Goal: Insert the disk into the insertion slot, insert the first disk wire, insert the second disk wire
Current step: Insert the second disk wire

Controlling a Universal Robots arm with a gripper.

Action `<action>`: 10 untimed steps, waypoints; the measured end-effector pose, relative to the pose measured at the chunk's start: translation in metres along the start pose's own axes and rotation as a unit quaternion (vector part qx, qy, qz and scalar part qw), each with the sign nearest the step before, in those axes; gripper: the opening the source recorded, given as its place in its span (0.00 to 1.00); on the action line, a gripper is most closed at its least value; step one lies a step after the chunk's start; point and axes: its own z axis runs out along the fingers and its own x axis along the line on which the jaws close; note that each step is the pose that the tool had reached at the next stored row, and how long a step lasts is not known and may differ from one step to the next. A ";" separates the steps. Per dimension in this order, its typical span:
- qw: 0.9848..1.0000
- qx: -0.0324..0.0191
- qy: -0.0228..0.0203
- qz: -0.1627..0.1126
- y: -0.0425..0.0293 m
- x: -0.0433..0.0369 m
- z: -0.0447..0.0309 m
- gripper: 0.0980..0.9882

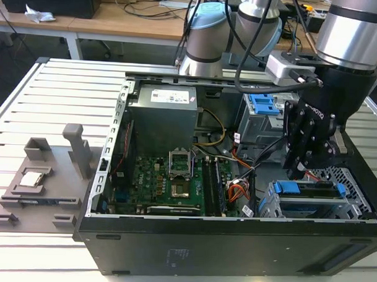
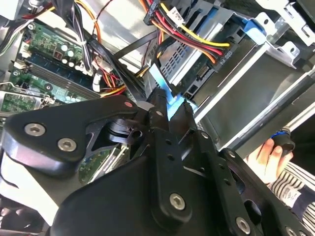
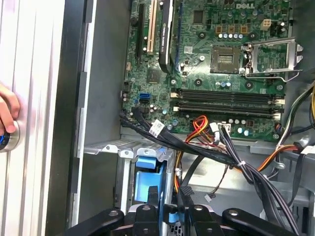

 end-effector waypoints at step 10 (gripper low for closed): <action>1.000 0.000 0.004 0.000 -0.0003 -0.0001 0.0005 0.05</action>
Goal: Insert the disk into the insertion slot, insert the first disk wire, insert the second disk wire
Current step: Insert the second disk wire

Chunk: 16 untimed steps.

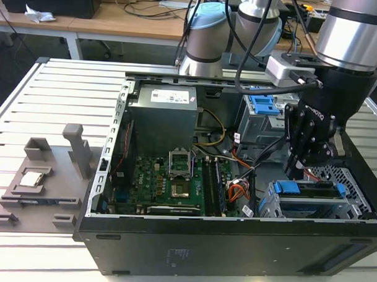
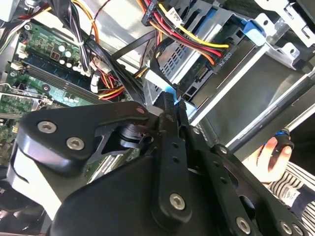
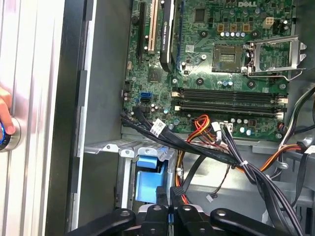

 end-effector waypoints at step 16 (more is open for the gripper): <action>0.999 0.000 -0.042 0.006 -0.0029 0.0239 0.0002 0.05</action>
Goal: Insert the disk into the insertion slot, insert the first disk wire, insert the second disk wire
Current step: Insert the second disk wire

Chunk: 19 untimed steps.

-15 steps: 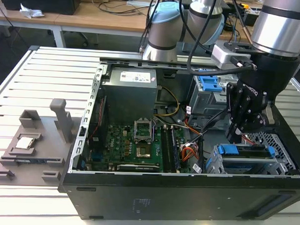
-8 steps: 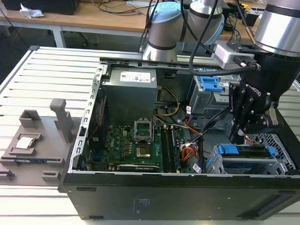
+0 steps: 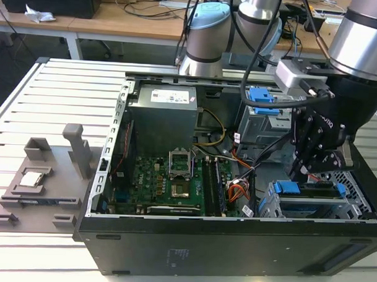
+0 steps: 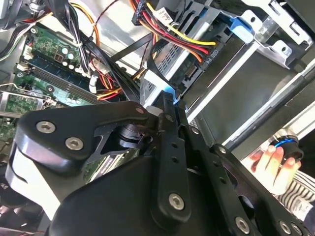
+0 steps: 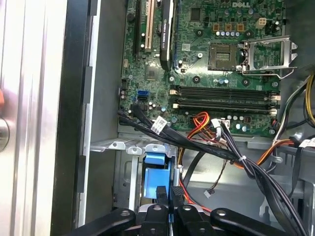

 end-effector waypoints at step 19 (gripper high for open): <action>1.000 -0.006 -0.028 0.001 -0.0187 0.0158 0.0024 0.05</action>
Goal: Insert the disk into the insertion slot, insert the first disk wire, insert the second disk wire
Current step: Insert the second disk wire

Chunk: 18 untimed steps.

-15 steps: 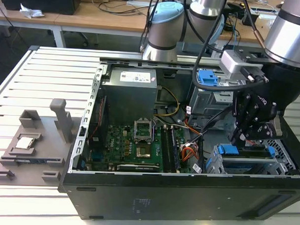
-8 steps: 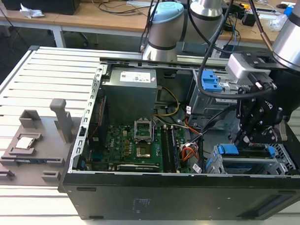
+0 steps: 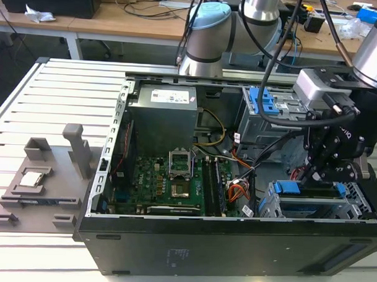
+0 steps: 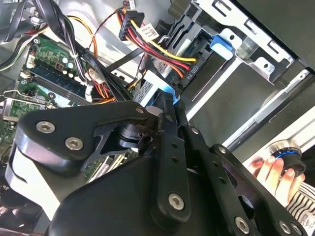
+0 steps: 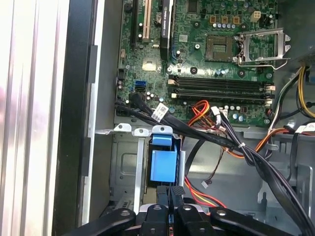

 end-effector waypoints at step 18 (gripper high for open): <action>1.000 -0.008 -0.002 0.001 -0.0059 -0.0005 0.0016 0.05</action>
